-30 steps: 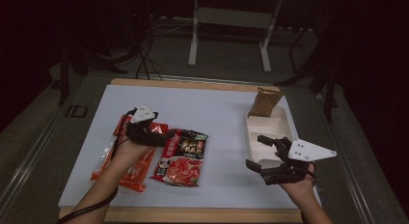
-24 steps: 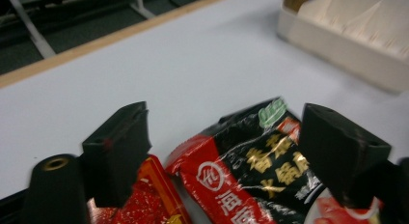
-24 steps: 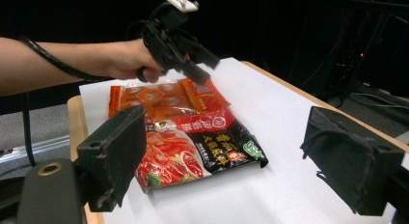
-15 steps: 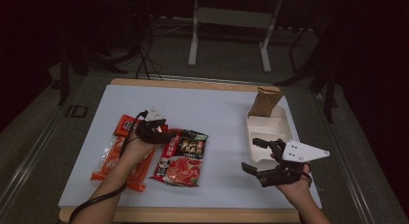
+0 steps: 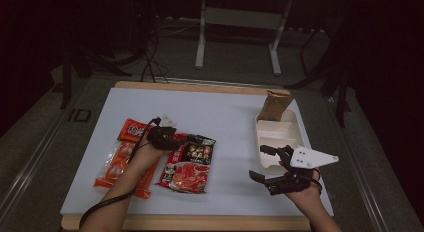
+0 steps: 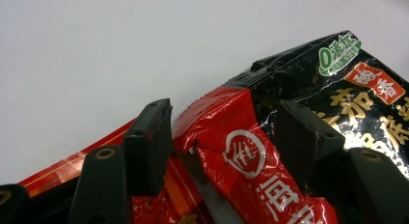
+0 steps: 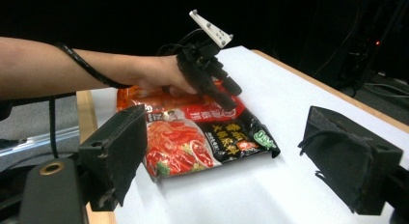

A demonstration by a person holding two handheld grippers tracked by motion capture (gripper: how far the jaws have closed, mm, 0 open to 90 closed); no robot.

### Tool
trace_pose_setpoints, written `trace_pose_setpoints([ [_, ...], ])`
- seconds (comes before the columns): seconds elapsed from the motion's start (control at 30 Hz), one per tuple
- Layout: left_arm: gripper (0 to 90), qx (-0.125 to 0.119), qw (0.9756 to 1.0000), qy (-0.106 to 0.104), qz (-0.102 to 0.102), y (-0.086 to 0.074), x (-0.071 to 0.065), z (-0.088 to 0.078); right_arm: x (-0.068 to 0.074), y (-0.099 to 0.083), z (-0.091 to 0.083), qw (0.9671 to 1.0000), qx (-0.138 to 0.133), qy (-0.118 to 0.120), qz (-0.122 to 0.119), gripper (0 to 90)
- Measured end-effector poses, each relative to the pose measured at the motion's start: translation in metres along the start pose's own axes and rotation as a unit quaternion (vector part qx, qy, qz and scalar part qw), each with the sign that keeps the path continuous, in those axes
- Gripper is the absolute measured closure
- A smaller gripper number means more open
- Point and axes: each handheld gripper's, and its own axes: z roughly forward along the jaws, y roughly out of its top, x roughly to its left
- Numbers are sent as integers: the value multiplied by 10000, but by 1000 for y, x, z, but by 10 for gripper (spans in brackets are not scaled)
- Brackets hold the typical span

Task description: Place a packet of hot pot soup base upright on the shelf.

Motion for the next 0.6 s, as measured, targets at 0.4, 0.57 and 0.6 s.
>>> trace_pose_setpoints([
  [0.4, 470, 709, 9973, -150, -98, 4, 1, 12, 0, -1, 2, 10000, 30, 59, 8, 174],
  [0.57, 533, 818, 9964, -121, -173, 4, 0, 11, -1, -1, 2, 10000, 28, 39, 21, 174],
  [0.6, 659, 861, 9963, -16, -78, 5, -2, 10, -1, -1, 2, 10000, 24, 32, 39, 174],
])
